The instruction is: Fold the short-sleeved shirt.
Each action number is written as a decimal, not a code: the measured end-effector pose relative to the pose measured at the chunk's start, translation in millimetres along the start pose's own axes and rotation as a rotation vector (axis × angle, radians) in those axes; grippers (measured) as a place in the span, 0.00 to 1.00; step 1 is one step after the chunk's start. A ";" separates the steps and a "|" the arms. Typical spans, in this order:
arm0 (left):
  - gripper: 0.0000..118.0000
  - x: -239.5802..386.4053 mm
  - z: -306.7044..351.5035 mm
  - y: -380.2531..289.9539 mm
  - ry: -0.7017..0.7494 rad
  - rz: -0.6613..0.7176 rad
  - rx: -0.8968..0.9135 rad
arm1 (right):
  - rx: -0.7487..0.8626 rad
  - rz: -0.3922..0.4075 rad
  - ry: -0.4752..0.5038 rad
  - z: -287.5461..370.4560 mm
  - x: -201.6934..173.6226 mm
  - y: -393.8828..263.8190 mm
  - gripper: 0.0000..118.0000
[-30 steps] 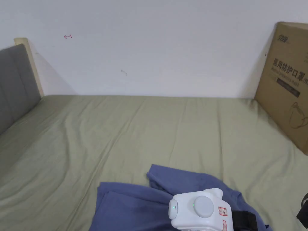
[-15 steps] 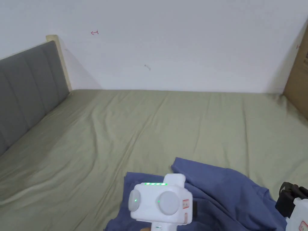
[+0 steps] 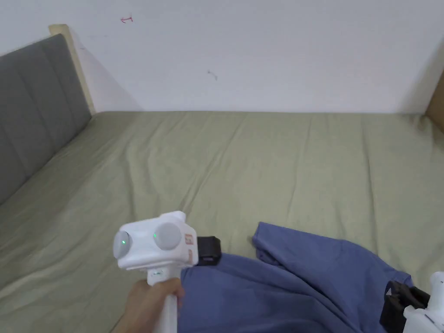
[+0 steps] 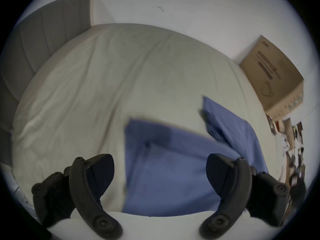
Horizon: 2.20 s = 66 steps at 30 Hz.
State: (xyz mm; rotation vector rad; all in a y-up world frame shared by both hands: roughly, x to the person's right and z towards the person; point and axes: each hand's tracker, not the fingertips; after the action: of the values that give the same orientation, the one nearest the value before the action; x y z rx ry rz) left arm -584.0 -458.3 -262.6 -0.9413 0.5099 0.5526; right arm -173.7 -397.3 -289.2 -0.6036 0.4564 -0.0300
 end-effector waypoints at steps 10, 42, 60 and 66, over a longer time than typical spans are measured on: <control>0.40 -7.9 -65.3 11.4 0.095 -0.015 -0.079 | -0.079 0.015 -0.044 -29.3 18.9 -7.2 0.00; 0.04 -11.2 42.1 16.5 -0.017 -0.092 0.073 | -0.532 0.317 0.094 -303.9 20.3 84.0 0.04; 0.04 -20.8 202.1 56.7 0.057 -0.140 0.344 | -0.116 0.133 0.113 -89.9 76.2 263.7 0.04; 0.04 -14.2 266.4 84.7 0.076 -0.156 0.472 | 0.021 0.019 0.120 -23.6 106.0 323.9 0.04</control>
State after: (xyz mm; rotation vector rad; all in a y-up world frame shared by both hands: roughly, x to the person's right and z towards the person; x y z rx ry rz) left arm -604.9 -193.7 -173.6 -0.5456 0.5967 0.2382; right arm -121.9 -159.4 -528.8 -0.5786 0.5776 -0.0528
